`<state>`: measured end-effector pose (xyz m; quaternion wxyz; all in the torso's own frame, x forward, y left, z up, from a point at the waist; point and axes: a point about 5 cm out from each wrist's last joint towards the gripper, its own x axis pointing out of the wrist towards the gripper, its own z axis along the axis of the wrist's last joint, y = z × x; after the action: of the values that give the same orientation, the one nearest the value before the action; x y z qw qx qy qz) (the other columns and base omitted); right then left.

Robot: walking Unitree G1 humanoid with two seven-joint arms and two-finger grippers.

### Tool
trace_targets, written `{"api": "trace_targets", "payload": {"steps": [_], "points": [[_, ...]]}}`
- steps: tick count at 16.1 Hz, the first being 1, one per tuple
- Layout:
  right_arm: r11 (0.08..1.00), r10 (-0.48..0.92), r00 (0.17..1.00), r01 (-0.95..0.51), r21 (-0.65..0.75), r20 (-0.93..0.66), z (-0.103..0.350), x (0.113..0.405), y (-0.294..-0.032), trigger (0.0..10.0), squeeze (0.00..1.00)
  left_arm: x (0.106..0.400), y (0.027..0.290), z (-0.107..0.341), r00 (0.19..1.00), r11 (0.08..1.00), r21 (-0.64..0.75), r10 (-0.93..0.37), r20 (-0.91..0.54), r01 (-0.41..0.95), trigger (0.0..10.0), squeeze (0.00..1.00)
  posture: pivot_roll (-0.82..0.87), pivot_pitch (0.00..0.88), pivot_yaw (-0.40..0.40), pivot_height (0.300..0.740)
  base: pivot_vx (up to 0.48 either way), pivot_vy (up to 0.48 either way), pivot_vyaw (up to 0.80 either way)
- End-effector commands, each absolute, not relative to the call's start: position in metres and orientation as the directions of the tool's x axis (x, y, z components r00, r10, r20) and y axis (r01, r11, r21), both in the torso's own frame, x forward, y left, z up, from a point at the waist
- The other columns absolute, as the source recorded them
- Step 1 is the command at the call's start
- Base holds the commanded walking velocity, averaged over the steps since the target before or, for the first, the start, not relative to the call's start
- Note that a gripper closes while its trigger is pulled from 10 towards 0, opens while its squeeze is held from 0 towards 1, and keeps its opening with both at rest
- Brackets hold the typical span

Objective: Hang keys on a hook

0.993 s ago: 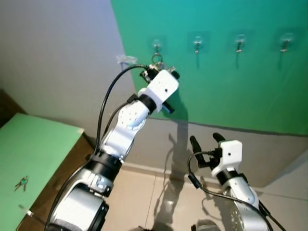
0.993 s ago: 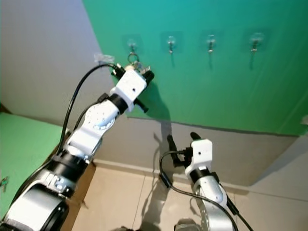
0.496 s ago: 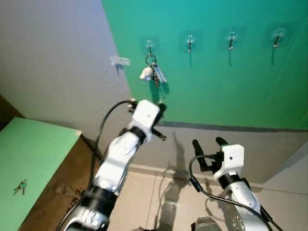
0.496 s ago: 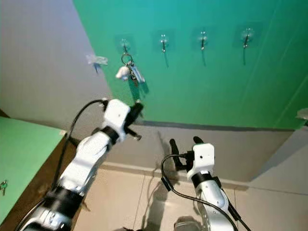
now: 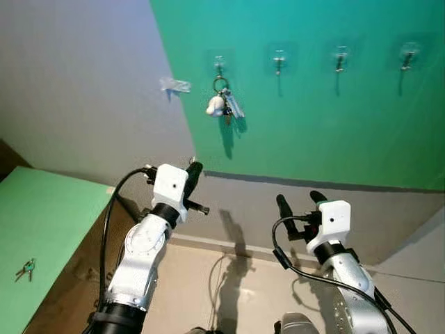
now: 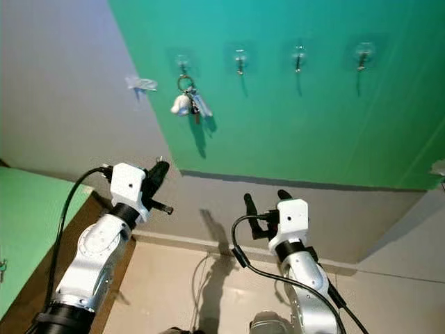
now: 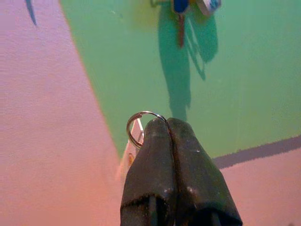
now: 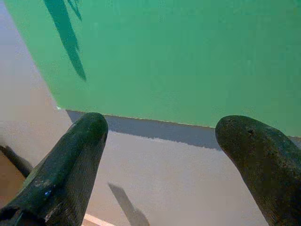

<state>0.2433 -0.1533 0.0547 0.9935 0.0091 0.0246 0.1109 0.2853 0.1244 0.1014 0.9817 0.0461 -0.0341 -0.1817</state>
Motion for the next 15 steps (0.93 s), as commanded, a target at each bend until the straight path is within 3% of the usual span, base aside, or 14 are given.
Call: {"api": "trace_targets", "payload": {"steps": [1, 9, 15], "points": [[0.972, 0.234, 0.971, -0.232, 0.036, -0.054, 0.054, 0.245, -0.15, 10.0, 0.0, 0.286, 0.126, 0.106, 0.935, 0.936, 0.105, -0.346, 0.082, 0.337, 0.0, 0.0, -0.26, 0.03, 0.154, 0.74, 0.0, -0.465, 0.0], [0.977, 0.215, 0.974, -0.213, 0.028, -0.069, 0.053, 0.243, -0.152, 10.0, 0.0, 0.284, 0.111, 0.106, 0.908, 0.909, 0.119, -0.41, 0.084, 0.399, 0.0, 0.0, -0.28, 0.042, 0.168, 0.74, 0.0, -0.437, -0.17], [0.975, 0.223, 0.971, -0.222, 0.023, -0.085, 0.052, 0.238, -0.152, 10.0, 0.0, 0.309, 0.125, 0.138, 0.942, 0.914, 0.3, -0.318, 0.11, 0.274, 0.0, 0.0, -0.28, 0.058, 0.162, 0.74, 0.0, 0.0, 0.0]]}}
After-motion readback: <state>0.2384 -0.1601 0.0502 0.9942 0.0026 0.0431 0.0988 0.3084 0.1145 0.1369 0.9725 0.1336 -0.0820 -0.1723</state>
